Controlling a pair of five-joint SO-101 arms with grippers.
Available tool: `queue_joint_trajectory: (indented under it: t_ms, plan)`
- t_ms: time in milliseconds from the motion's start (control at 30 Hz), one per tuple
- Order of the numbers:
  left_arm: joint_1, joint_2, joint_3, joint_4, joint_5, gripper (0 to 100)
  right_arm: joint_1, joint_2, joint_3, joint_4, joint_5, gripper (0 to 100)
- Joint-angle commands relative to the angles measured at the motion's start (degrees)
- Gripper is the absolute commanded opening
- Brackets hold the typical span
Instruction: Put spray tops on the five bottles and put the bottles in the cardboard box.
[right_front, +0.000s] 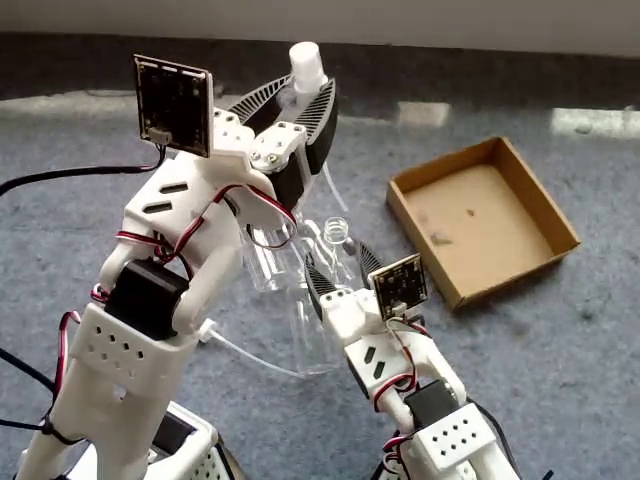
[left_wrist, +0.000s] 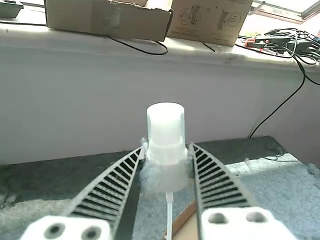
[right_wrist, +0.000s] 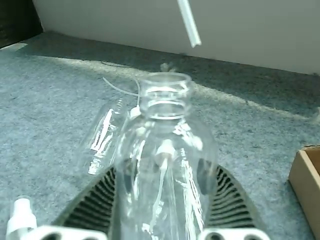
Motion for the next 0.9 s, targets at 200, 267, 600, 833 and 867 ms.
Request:
queue_joint_trajectory:
  t_ms: [200,267,600,833,867]
  plan:
    - [1.0,-1.5,-0.1,5.1,-0.5,3,-0.4,-0.8,5.5,-1.2,-0.6,8.7]
    - [1.0,-1.5,-0.2,5.9,-0.5,3,-0.4,-0.8,5.5,-1.2,-0.6,8.7]
    - [4.7,-1.5,6.2,8.5,-0.4,3,-0.4,-0.8,5.5,-1.2,-0.6,8.7]
    - [8.9,-1.5,14.2,8.4,-0.5,3,-0.3,-0.8,5.5,-1.1,-0.6,8.7]
    - [8.7,-1.5,14.5,8.4,-0.5,3,-0.3,-0.8,5.5,-1.1,-0.6,8.7]
